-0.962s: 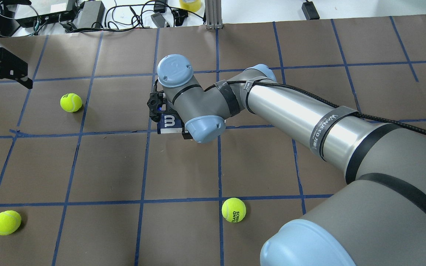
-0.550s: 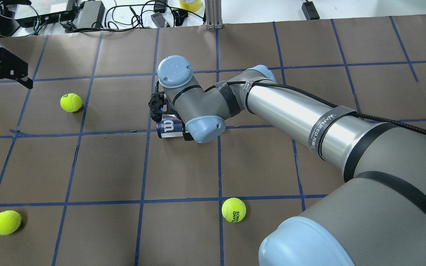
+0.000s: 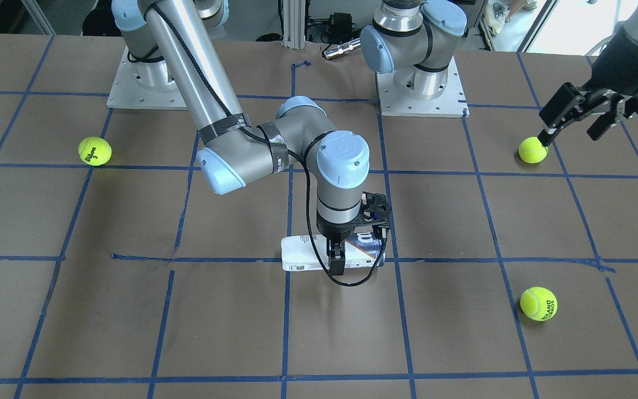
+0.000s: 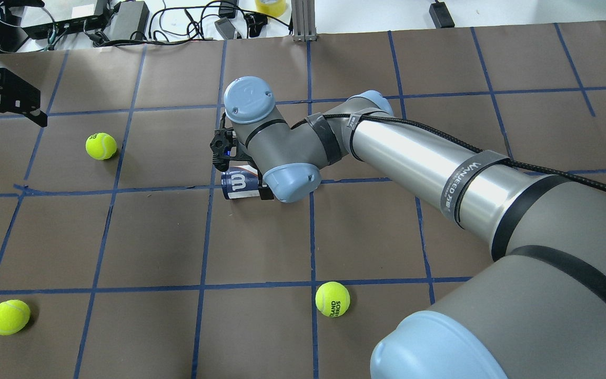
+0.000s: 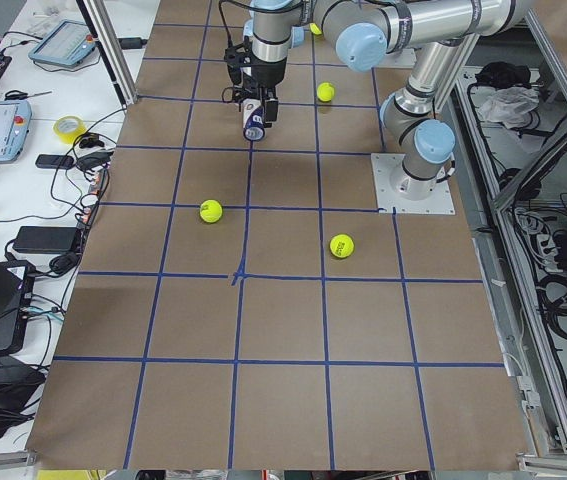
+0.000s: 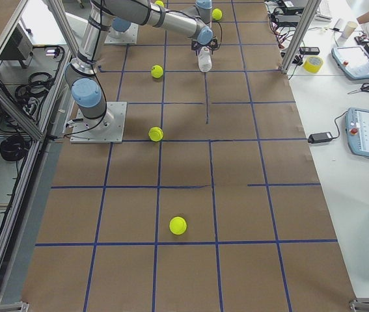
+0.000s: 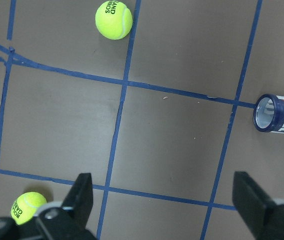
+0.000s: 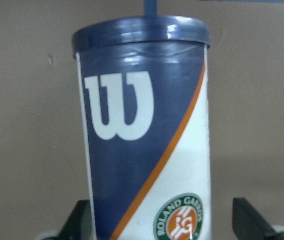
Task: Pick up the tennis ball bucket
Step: 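Release the can lying on its side and raise the right gripper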
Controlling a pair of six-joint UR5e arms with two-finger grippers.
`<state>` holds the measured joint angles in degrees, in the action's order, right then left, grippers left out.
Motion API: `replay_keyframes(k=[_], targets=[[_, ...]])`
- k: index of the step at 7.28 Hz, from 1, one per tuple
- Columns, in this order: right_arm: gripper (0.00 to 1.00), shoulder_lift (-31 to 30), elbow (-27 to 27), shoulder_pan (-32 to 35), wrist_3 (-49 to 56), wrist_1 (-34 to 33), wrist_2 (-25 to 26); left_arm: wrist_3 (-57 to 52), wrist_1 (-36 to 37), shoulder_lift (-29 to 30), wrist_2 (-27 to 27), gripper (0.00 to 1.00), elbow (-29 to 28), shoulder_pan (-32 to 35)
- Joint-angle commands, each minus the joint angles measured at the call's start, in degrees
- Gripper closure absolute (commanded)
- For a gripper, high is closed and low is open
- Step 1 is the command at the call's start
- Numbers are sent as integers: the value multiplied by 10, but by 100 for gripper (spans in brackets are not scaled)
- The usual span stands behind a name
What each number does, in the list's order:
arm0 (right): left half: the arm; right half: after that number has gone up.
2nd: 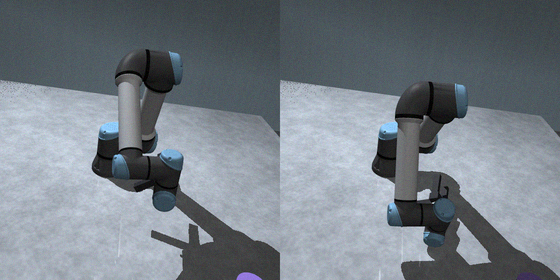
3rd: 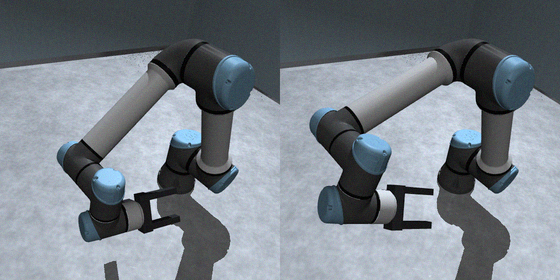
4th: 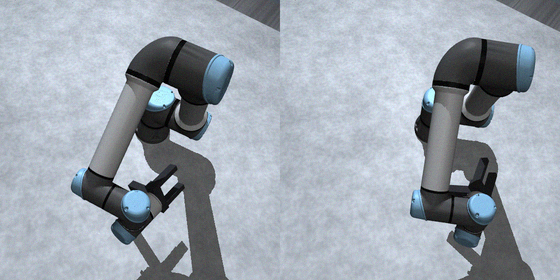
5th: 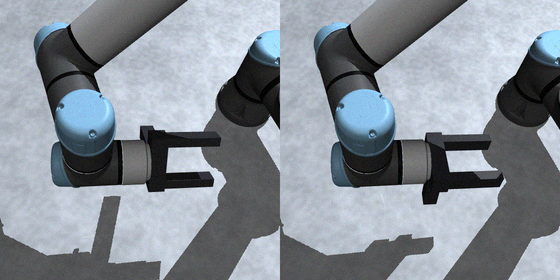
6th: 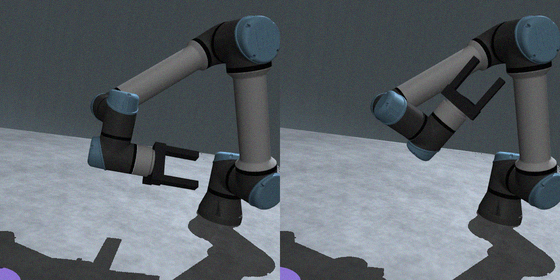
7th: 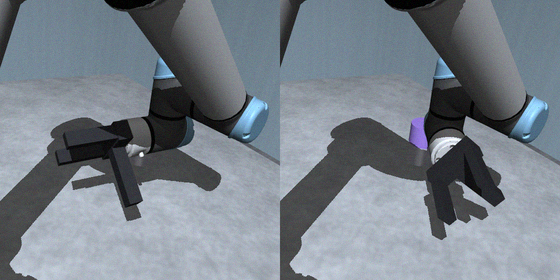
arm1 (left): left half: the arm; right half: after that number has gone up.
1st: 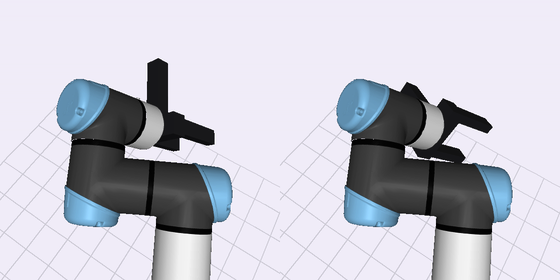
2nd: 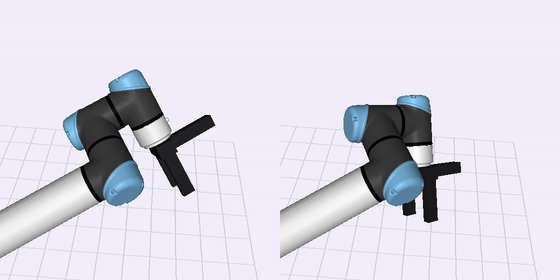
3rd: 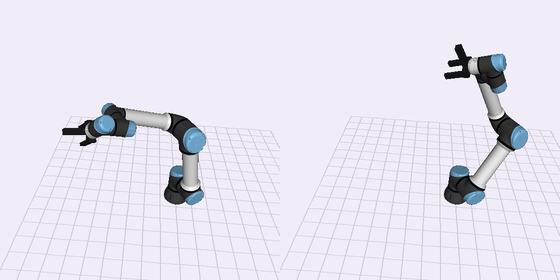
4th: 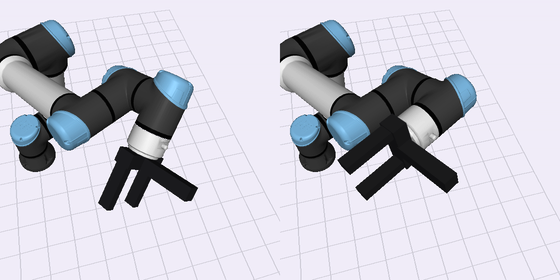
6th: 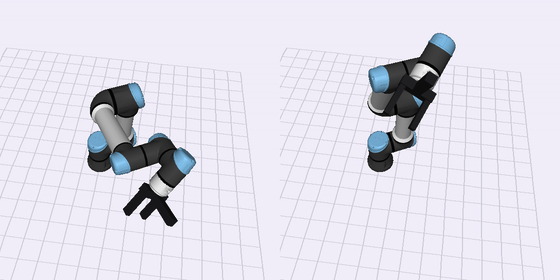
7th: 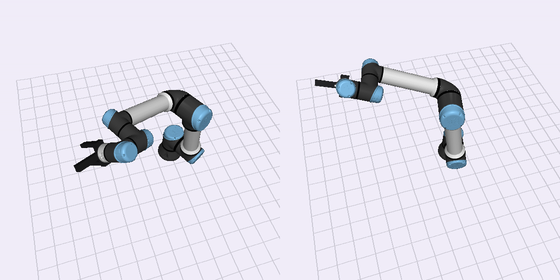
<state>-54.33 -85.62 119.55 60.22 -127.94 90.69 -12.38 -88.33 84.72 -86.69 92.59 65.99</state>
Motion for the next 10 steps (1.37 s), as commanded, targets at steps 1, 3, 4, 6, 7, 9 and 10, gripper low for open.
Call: replay_keyframes(k=[1,3,4,6,7,9,10], targets=[[0,-41,4,-12,-35,8,-3,0,0,3,1,0,0,0],[0,-103,5,-50,-51,114,3,-1,3,10,40,0,9,-1],[0,-145,6,-96,-55,151,-7,-1,3,18,68,0,9,-1],[0,-199,5,-167,-60,221,-46,2,4,41,141,0,15,0],[0,-222,7,-196,-70,242,-46,3,30,58,201,0,31,0],[0,-270,2,-239,-97,291,-43,2,101,92,270,0,81,5],[0,-289,1,-251,-130,292,-41,-24,108,112,324,0,98,5]])
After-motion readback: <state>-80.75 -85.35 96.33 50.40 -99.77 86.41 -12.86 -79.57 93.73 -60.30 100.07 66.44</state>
